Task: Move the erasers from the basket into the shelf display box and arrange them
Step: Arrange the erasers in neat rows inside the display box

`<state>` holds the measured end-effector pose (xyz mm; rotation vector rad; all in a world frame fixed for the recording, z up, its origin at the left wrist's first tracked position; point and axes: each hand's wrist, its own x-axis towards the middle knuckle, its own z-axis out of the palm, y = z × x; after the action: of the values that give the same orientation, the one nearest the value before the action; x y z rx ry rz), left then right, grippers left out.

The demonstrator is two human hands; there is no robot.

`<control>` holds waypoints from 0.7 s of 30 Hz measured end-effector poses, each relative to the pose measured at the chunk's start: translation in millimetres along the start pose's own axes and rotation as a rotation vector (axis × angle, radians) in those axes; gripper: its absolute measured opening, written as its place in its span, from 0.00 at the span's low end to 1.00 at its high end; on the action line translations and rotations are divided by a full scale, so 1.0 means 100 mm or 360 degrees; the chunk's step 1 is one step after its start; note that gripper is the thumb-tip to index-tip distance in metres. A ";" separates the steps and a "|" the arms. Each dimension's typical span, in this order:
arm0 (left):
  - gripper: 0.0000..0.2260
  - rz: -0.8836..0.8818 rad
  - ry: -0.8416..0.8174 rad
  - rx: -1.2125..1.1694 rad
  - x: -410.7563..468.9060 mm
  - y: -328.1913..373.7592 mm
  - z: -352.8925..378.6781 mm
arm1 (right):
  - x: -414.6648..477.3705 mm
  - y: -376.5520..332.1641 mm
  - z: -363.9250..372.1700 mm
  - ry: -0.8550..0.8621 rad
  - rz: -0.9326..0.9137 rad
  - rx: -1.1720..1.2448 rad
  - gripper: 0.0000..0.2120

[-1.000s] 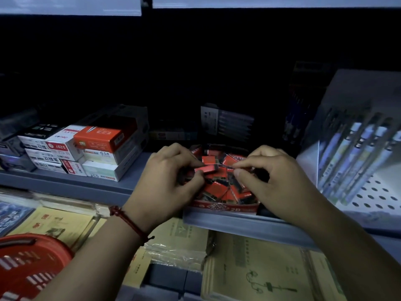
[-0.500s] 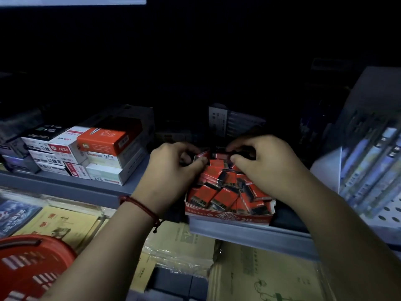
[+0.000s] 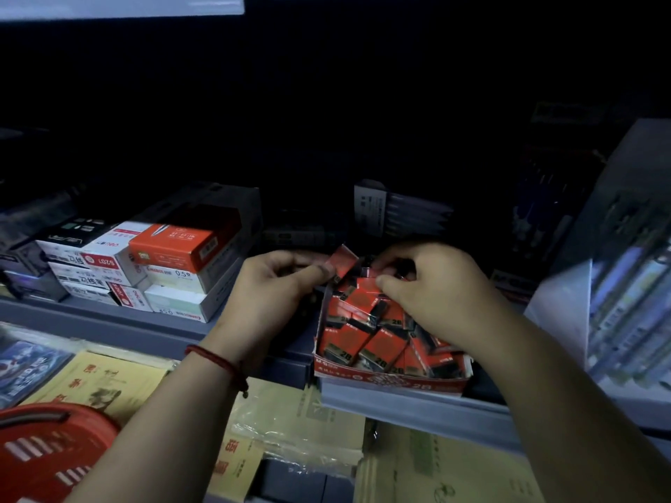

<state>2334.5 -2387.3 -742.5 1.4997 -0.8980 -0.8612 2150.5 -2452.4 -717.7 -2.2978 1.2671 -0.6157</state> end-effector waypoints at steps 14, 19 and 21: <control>0.05 0.0090 0.0032 -0.0241 0.02 -0.02 -0.05 | 0.05 -0.09 0.04 -0.0030 -0.0043 -0.0082 0.13; 0.06 -0.0005 0.0068 -0.0497 0.06 -0.03 -0.06 | 0.03 -0.07 0.06 -0.0249 -0.0160 -0.0169 0.22; 0.06 -0.0007 0.0040 -0.0541 0.07 -0.04 -0.06 | 0.05 -0.07 0.06 -0.0318 -0.0156 -0.0226 0.22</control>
<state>2343.3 -2390.4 -746.5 1.2145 -0.6898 -0.9441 2160.5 -2452.2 -718.0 -2.4785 1.1419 -0.3265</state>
